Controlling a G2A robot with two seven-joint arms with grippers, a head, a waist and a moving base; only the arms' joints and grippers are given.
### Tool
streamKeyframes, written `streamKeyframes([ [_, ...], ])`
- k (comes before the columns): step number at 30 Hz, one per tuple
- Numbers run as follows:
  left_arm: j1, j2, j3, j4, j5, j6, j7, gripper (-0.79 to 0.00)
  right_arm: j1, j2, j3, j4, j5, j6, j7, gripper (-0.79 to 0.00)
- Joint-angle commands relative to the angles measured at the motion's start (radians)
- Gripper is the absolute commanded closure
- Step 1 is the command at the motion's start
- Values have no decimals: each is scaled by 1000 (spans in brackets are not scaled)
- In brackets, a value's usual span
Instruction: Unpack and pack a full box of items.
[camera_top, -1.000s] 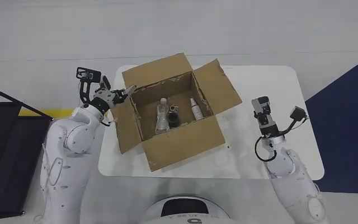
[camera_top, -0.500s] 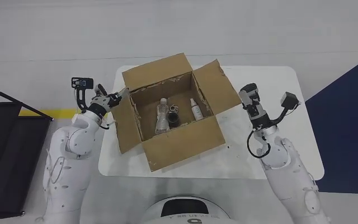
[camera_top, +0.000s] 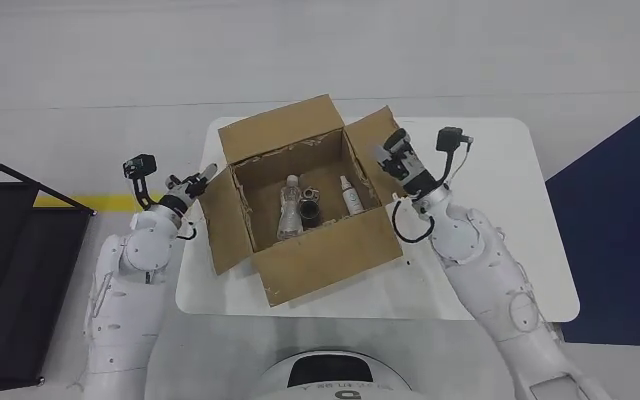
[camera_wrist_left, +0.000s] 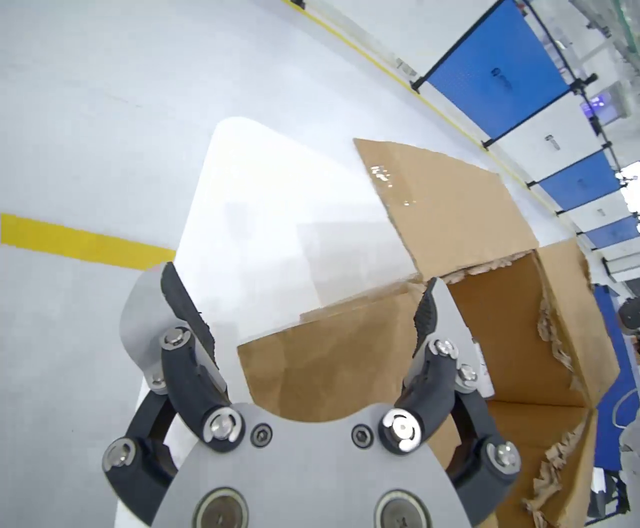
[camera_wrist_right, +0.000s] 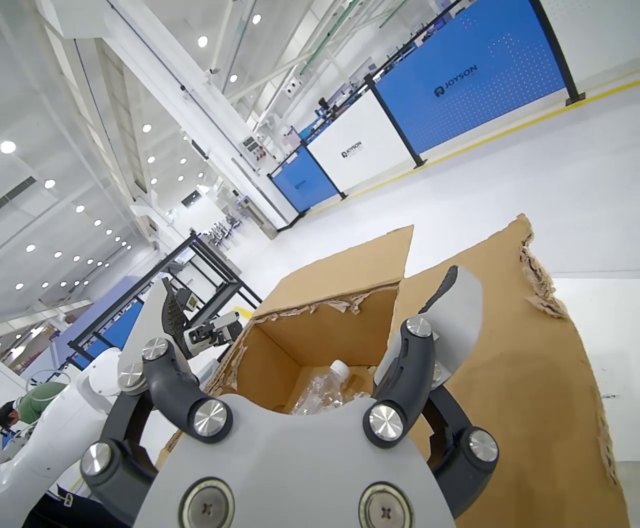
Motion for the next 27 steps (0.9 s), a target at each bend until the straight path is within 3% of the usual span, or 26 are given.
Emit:
streamKeyframes([
  [1, -12, -1, 20, 17, 20, 27, 1, -785, 29, -7, -13, 33, 9, 12, 3, -785],
  [12, -62, -1, 81, 45, 57, 45, -19, -785, 122, -27, -21, 189, 69, 64, 55, -785],
  [27, -161, 2, 137, 111, 92, 50, -50, -785, 97, -17, 37, 209, 101, 42, 200, -785],
])
